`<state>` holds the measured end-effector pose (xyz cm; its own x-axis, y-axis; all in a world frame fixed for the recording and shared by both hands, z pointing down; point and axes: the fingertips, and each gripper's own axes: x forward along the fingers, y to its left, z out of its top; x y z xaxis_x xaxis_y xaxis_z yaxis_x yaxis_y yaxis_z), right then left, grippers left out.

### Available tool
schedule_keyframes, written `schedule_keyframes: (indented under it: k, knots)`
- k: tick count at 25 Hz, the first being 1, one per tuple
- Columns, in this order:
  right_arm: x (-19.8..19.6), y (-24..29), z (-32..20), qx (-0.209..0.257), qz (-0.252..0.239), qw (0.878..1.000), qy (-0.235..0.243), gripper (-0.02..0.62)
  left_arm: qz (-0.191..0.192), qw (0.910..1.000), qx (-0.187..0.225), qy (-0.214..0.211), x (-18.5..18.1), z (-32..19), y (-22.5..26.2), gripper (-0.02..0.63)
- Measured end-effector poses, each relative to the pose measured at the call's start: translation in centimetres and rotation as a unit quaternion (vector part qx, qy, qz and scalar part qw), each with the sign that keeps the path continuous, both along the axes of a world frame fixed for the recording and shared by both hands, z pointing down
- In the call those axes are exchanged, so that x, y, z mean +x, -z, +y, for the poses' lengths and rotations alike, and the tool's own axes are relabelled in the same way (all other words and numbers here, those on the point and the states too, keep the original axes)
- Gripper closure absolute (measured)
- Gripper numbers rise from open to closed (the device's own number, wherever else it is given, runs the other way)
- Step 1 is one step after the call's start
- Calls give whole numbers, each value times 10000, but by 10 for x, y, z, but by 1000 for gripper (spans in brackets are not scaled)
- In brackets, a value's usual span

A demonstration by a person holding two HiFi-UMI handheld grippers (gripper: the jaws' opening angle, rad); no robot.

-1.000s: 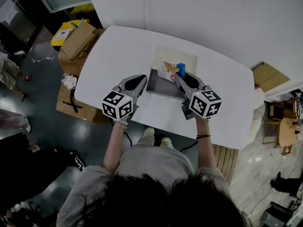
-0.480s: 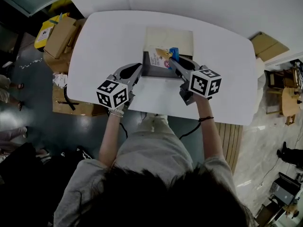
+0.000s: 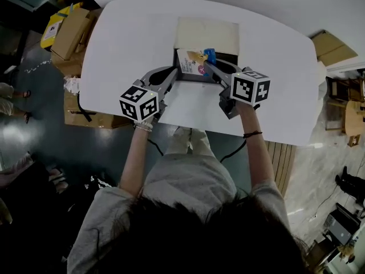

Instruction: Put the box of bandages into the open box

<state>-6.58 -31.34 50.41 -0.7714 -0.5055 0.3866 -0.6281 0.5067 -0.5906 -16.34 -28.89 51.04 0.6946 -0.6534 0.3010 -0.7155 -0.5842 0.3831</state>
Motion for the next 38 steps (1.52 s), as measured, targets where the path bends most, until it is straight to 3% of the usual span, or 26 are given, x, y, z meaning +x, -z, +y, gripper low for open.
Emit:
schedule_keyframes:
  k: [18, 24, 38]
  knots:
    - [-3, -46, -3, -1034, 318, 9941, 22, 494, 31, 9998, -82, -152, 14, 2, -20, 612]
    - [-5, -54, -6, -1400, 207, 9899, -12, 494, 53, 9996, -161, -225, 18, 3, -24, 612]
    - [-1, -62, -10, -1850, 203, 9823, -229, 488, 87, 9996, -143, -214, 20, 3, -24, 612]
